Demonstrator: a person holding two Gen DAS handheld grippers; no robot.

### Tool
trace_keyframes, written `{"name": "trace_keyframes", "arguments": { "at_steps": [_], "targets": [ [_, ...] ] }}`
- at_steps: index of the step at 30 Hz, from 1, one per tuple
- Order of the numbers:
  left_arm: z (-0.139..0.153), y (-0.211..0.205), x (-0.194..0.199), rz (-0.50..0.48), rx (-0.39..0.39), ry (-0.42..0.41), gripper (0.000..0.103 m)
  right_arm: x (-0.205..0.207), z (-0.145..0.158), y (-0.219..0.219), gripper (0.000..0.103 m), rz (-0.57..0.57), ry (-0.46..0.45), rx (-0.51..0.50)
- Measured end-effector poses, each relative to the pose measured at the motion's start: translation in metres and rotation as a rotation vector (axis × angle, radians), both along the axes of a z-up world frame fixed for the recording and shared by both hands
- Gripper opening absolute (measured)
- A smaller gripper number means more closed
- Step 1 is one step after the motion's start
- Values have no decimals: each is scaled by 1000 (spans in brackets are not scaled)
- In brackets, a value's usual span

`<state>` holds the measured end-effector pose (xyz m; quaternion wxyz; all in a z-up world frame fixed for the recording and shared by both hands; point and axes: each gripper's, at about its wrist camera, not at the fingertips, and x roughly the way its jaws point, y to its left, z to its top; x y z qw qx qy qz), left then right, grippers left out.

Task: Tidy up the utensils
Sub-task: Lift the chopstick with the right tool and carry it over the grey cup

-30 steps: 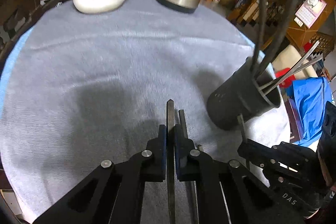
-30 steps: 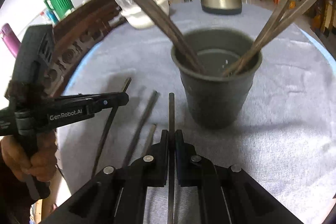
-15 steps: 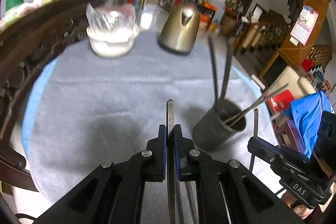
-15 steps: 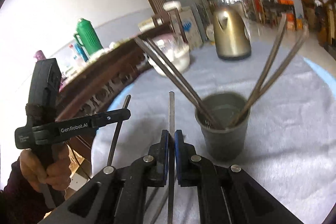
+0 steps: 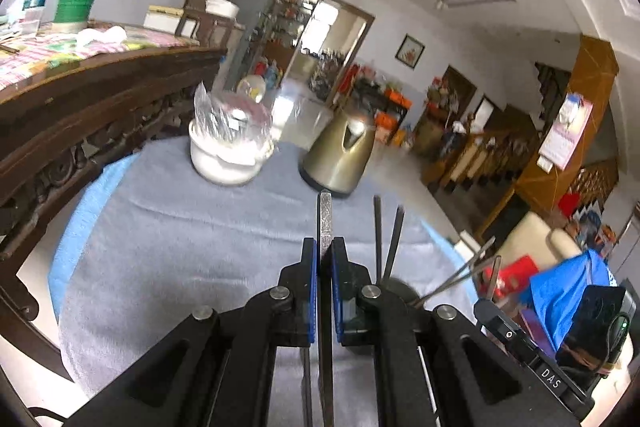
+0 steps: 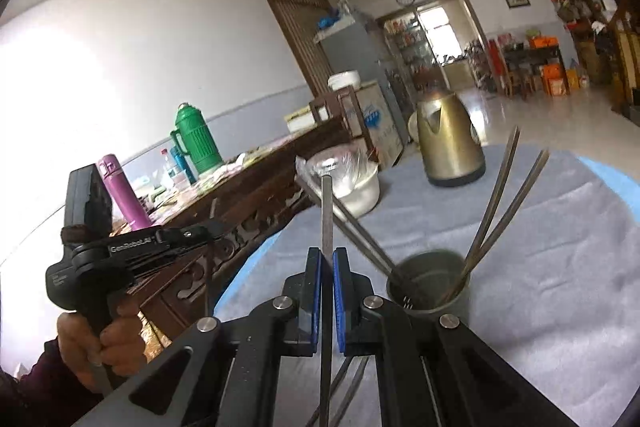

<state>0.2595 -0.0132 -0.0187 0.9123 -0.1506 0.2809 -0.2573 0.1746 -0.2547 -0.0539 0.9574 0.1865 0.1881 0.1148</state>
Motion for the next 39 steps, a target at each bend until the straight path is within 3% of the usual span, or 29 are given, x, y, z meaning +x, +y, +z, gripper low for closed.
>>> {"name": "trace_keyframes", "arguments": {
  "at_steps": [4,10,22,30,39],
  "targets": [
    [12,-6,-7,46,11,-81,7,-2,13,-12,6,-70,-59,3],
    [35,-19,-2,81,-50,-184,7,2,37,-31,6,-172,-154,-22],
    [71,-88,24,111,-95,-362,7,39,66,-57,6,-345,-296,-45],
    [52,-121,42,171,-71,-397,7,59,57,-55,6,-422,-316,-90],
    [22,-142,51,185,20,-386,7,68,37,-47,6,-395,-266,-126]
  ]
}}
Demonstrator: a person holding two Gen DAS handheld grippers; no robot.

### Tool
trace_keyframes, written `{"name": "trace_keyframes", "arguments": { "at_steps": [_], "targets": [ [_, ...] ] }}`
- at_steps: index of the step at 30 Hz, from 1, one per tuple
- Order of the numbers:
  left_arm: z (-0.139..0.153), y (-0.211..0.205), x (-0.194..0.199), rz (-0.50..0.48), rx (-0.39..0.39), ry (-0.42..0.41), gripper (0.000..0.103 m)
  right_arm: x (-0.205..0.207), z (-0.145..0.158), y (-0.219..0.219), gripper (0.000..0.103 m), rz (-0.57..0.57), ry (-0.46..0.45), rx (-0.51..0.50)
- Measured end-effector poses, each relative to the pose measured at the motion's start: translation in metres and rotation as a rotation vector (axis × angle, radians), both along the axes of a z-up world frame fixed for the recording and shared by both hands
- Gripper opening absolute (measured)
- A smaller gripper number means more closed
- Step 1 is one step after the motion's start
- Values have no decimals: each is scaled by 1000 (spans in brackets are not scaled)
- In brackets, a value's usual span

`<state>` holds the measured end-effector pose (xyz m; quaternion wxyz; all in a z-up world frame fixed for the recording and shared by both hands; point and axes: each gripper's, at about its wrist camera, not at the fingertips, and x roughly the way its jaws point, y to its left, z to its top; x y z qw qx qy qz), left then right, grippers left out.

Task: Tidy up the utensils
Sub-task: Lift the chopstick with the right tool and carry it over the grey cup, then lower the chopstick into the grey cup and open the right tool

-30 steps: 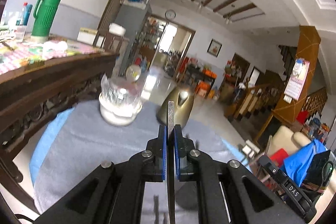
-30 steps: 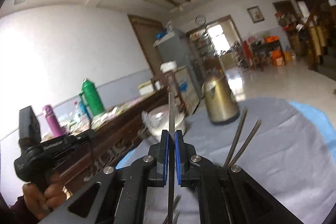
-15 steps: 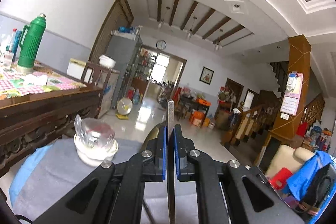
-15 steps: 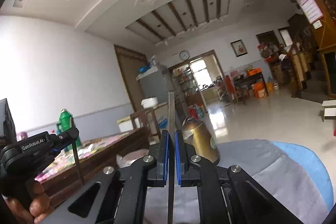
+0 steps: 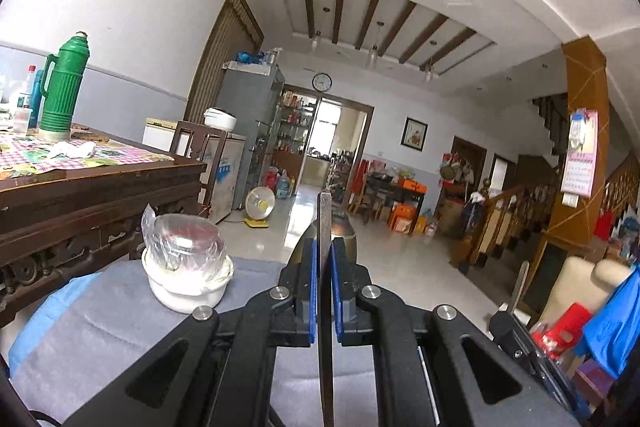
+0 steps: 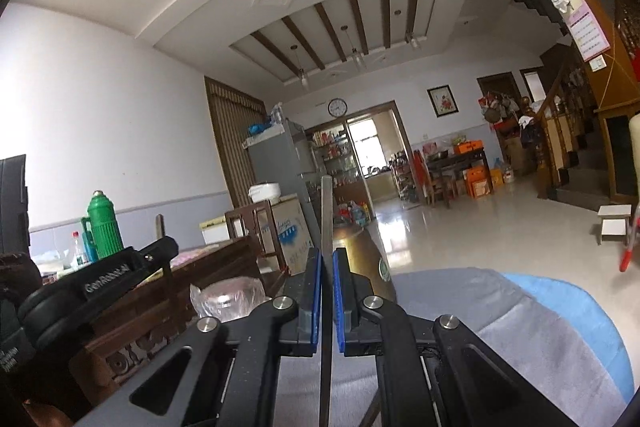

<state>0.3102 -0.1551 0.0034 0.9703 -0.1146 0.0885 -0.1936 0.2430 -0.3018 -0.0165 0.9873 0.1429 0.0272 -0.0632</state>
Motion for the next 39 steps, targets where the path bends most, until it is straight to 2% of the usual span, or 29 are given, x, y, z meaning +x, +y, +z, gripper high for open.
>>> {"name": "trace_keyframes", "arguments": {
  "at_steps": [6,14,18,19,21,22,24,26,28,31,35,39],
  "targets": [
    [-17,-2,1,-13,27,33,7,-7,-12,3,6,39,49,-32],
    [-21,1,-20,-72,71,40,7,-26,-16,-3,8,84,98,0],
    [-18,10,-41,-110,106,37,7,-26,-14,-7,8,114,138,48],
    [-17,13,-48,-114,112,33,9,-27,-14,-8,9,118,147,57],
    [-14,24,-61,-121,126,34,23,-32,-13,-9,11,119,152,67],
    [-13,27,-66,-114,141,37,40,-34,-14,-9,12,118,150,70],
    [-13,37,-77,-96,179,51,59,-41,-13,-10,19,123,149,96],
    [-16,46,-83,-86,221,82,63,-52,-10,-12,42,129,135,121],
    [-24,50,-86,-66,276,134,70,-62,-9,-14,60,124,103,129],
    [-42,60,-86,-54,317,253,71,-76,-7,-10,60,142,95,121],
    [-68,70,-83,-13,364,395,71,-84,-14,5,58,205,158,89],
    [-86,77,-84,17,390,455,71,-90,-30,29,56,254,229,30]
  ]
}}
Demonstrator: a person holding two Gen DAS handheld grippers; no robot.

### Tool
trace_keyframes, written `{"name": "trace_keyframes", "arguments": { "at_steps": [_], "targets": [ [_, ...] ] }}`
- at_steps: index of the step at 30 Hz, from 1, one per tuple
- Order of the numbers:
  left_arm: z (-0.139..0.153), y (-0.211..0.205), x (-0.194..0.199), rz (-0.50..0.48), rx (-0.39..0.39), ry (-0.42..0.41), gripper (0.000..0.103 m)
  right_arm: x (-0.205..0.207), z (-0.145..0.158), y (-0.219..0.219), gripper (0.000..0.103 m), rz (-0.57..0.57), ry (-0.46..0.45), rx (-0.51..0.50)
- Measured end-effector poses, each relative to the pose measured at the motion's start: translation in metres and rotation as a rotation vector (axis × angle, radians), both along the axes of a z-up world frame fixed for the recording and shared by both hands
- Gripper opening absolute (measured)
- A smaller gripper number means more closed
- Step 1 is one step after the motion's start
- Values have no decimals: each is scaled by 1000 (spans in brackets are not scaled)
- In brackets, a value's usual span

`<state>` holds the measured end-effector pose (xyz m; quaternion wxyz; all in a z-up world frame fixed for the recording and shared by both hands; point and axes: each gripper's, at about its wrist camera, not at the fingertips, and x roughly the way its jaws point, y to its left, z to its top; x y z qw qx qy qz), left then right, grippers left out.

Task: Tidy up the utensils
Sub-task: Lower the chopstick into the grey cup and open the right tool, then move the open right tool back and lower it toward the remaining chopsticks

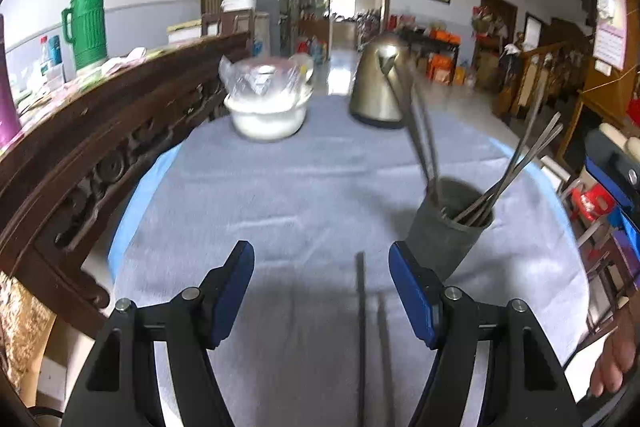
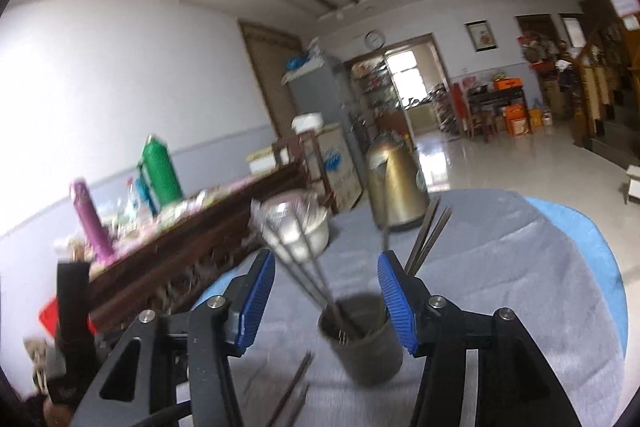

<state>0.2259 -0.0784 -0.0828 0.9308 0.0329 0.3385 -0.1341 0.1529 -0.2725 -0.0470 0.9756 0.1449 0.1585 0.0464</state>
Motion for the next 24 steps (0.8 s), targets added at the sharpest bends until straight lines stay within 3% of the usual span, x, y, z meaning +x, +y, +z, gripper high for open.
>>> {"name": "trace_keyframes", "arguments": {
  "at_steps": [9,24],
  "targets": [
    [-11,11,3,36,59,37,71,8,-40,20,55,52,138,23],
    [-25,15,3,51,98,84,71,18,-64,40,47,105,245,29]
  ]
}}
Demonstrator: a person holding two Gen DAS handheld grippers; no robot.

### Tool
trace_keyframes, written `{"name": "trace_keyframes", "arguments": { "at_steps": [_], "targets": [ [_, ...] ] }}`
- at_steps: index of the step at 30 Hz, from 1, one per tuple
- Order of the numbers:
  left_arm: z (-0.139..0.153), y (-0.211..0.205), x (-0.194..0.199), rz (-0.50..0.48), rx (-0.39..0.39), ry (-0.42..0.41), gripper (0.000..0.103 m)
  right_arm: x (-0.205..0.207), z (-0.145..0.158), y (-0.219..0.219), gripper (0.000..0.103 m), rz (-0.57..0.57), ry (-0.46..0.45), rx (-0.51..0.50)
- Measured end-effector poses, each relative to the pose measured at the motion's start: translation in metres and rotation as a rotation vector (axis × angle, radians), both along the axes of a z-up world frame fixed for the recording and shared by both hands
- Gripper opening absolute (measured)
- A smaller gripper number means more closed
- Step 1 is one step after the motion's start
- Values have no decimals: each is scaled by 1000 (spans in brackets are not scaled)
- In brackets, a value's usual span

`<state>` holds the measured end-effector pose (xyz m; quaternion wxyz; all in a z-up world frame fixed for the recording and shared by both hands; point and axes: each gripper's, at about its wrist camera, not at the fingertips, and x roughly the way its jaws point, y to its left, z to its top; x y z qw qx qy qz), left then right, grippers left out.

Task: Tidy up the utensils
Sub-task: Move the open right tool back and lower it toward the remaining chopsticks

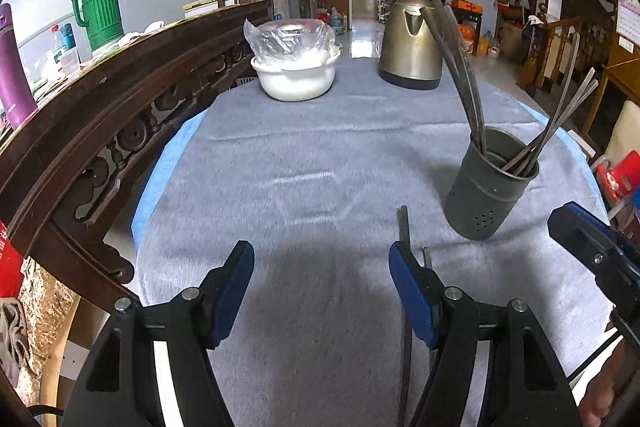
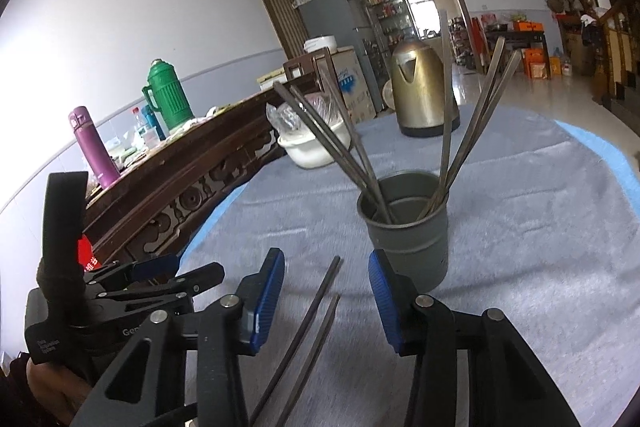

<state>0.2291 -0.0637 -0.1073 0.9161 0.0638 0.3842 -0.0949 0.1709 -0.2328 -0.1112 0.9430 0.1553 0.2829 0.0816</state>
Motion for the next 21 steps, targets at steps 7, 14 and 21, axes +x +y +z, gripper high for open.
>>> {"name": "trace_keyframes", "arguments": {
  "at_steps": [7,14,21],
  "targets": [
    [-9,3,2,10,15,34,71,8,-17,1,47,15,82,33],
    [-17,5,4,15,29,59,71,13,-31,4,47,23,138,52],
    [-22,3,4,18,45,79,71,14,-35,4,48,25,154,63]
  ]
}}
